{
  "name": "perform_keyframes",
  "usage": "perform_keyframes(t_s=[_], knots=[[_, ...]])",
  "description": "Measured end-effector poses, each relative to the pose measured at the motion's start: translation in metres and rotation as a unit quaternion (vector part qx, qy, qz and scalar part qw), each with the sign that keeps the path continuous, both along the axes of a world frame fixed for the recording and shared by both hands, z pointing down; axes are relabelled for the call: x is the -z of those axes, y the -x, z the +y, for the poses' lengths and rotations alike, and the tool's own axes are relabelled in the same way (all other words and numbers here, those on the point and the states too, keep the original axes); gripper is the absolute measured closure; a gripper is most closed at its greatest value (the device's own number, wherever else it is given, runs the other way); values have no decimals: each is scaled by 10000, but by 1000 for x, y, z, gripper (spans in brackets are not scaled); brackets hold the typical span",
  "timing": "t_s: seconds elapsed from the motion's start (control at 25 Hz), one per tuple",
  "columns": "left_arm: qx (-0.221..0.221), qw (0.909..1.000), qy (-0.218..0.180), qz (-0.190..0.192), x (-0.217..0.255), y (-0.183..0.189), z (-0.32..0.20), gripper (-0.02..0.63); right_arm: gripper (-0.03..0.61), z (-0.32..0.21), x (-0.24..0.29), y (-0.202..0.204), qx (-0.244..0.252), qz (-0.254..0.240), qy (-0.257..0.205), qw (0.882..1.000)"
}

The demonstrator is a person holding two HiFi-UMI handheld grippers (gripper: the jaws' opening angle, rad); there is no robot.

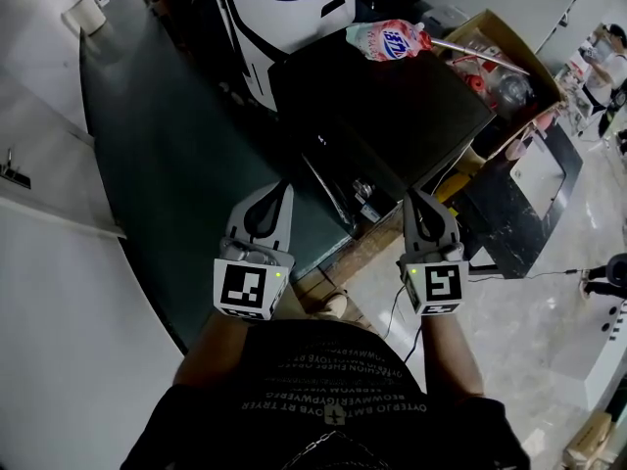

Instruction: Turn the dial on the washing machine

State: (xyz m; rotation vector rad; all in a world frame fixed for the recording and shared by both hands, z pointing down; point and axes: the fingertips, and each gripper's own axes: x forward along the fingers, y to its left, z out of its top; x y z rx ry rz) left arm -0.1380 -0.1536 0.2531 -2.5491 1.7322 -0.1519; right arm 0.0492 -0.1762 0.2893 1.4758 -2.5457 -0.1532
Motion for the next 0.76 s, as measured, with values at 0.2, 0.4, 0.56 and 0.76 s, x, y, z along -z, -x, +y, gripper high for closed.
perform_keyframes(t_s=[0.2,0.4,0.56,0.76], knots=[[-42,10000,-23,0,2,-7,2,609,584,0,-2,0,43,29,86,10000],[-22,10000,-77,7,4,-11,3,610,583,2,-7,1,115,-8,157,9998],[0,9999,-115,14,8,-8,3,609,583,1,-9,4,161,8,239,9996],[51,9999,-92,12,7,-10,6,610,583,1,-9,7,241,-6,251,9994]])
